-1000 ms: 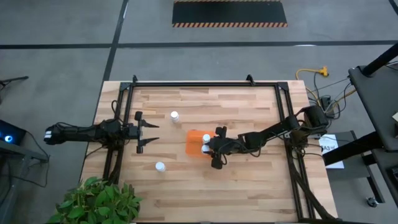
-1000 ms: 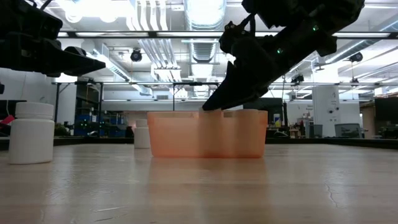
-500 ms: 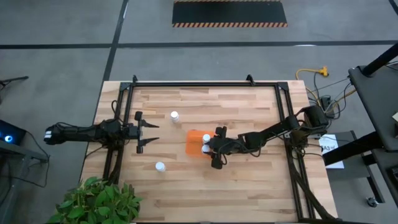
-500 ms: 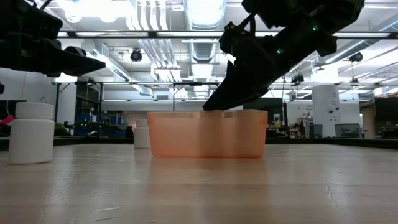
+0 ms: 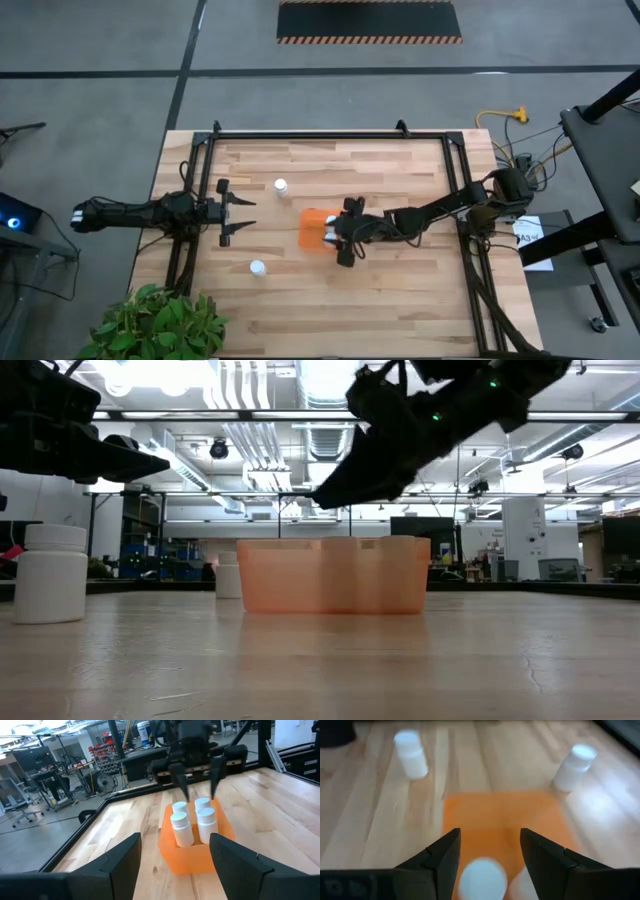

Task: Pick and place pill bottles into a basket
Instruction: Put the white medicine bottle into the orange bin

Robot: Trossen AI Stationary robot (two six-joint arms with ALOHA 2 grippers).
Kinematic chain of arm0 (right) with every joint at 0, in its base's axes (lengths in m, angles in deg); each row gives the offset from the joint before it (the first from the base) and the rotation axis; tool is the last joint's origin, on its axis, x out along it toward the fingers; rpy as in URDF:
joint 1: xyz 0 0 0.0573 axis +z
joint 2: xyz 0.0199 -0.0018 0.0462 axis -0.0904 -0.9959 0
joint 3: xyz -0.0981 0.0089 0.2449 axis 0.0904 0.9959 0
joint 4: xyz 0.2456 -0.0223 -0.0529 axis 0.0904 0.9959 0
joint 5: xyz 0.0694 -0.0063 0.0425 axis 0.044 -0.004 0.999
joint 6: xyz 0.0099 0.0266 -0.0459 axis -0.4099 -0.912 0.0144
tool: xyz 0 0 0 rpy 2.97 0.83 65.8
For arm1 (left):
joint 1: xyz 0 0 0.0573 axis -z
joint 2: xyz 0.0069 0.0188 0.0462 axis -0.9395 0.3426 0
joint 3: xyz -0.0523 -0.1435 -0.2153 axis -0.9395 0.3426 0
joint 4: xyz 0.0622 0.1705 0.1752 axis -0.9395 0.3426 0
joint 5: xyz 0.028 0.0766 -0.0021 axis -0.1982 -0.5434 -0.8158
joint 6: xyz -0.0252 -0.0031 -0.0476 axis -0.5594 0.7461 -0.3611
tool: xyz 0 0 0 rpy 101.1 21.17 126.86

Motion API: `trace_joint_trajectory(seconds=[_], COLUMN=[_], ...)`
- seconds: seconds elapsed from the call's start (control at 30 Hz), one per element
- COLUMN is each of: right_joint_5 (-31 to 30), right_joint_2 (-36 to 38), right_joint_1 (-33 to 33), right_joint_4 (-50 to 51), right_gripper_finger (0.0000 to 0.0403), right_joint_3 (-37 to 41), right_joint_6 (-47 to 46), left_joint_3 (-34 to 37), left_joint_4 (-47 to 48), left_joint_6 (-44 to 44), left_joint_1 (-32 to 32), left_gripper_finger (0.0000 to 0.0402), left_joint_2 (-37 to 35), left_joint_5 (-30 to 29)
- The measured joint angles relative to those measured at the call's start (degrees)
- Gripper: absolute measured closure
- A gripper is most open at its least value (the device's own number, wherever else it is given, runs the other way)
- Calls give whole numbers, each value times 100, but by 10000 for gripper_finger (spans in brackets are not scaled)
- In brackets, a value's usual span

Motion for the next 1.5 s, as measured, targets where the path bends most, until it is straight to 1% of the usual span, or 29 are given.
trace_joint_trajectory(seconds=[0.07,0.27,0.4,0.53,0.7,0.8,1.03,1.23,1.3,1.4,1.5], right_joint_5=[125,1057,1145,1236,1717,1904,2250,2265,2266,2267,2261], right_joint_2=[4,-11,-18,-23,-125,-247,-943,-1822,-2115,-2457,-2661], right_joint_1=[-165,-767,-1048,-1414,-1821,-1998,-2275,-2316,-2331,-2378,-2445], right_joint_4=[21,37,-46,-50,-68,-70,-54,4,147,638,943], right_gripper_finger=[208,207,207,207,207,207,207,207,207,206,206], right_joint_3=[-72,-78,-78,-268,-602,-781,-1345,-2159,-2504,-3014,-3352], right_joint_6=[72,339,774,1103,1457,1608,1632,1724,1726,1726,1719], left_joint_3=[0,0,-2,0,-2,-1,-1,0,-1,-2,-2], left_joint_4=[-15,-3,-6,-6,-5,-7,-5,-9,-4,-4,-7], left_joint_6=[0,-1,0,-2,0,-2,-1,-2,0,0,-2], left_joint_1=[2,1,1,2,0,0,2,0,0,2,1], left_gripper_finger=[184,184,184,184,184,184,184,184,184,184,184], left_joint_2=[3,0,0,5,5,5,5,5,7,5,5], left_joint_5=[2,1,0,2,2,2,1,0,0,2,1])
